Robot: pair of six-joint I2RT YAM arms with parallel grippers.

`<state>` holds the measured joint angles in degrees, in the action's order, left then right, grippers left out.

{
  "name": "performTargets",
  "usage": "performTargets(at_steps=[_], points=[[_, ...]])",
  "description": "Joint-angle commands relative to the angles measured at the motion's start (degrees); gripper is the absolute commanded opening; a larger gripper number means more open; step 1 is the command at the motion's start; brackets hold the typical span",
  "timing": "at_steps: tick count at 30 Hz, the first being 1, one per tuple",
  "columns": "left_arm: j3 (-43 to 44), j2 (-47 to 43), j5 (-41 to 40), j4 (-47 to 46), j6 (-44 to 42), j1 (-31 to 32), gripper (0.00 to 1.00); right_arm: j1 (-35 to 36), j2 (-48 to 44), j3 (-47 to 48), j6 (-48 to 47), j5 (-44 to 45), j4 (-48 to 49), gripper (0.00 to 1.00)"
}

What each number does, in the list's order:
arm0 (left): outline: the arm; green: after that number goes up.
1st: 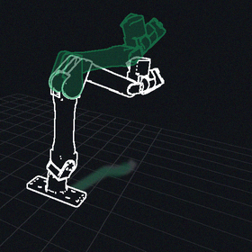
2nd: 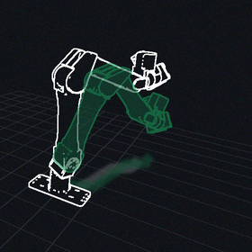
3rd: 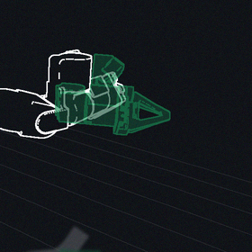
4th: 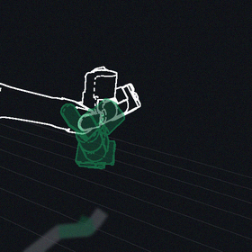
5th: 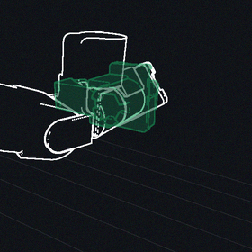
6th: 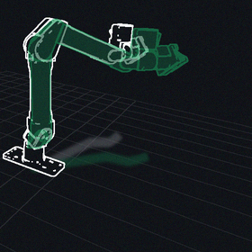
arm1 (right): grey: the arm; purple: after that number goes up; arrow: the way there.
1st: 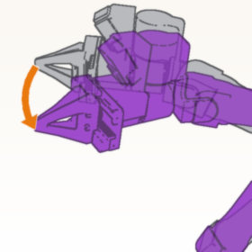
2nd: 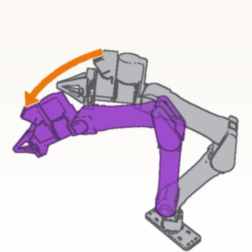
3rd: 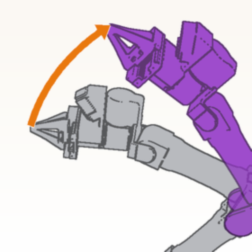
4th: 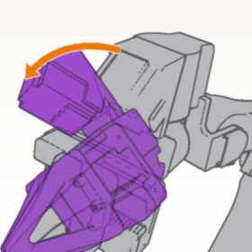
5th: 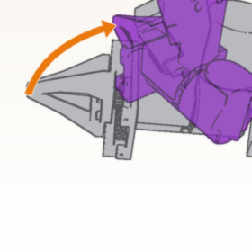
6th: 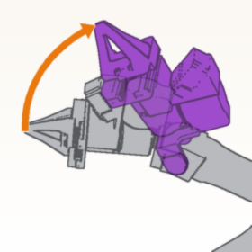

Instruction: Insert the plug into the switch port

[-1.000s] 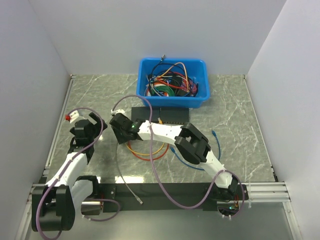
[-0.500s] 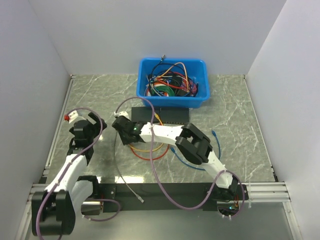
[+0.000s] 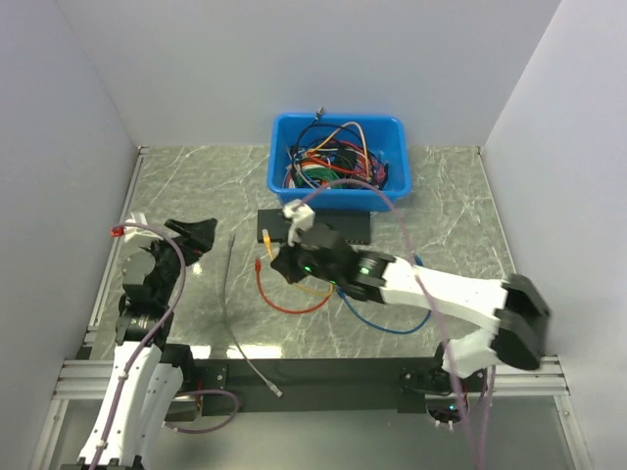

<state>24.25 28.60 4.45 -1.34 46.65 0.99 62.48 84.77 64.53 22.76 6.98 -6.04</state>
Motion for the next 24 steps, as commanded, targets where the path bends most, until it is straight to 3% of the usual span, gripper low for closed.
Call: performTargets(at_steps=[1, 7, 16, 24], points=[[1.07, -2.75, 8.64, 1.88, 5.28, 2.51, 0.92, 0.19, -8.2, -9.57, -1.58, -8.81, 10.95, 0.0], [-3.24, -2.94, 18.58, -12.97, 10.65, 10.93, 0.92, 0.19, -14.28, -15.22, -0.35, -12.52, 14.57, 0.0], [-2.72, 4.79, 12.08, -18.6, 7.57, 24.83, 0.86, 0.28, -14.72, -15.93, 0.96, -14.1, 16.41, 0.0], [-1.49, 3.92, 9.62, -16.85, 7.14, 26.95, 0.81, 0.28, -15.25, -19.53, 4.48, -19.37, 23.18, 0.0]])
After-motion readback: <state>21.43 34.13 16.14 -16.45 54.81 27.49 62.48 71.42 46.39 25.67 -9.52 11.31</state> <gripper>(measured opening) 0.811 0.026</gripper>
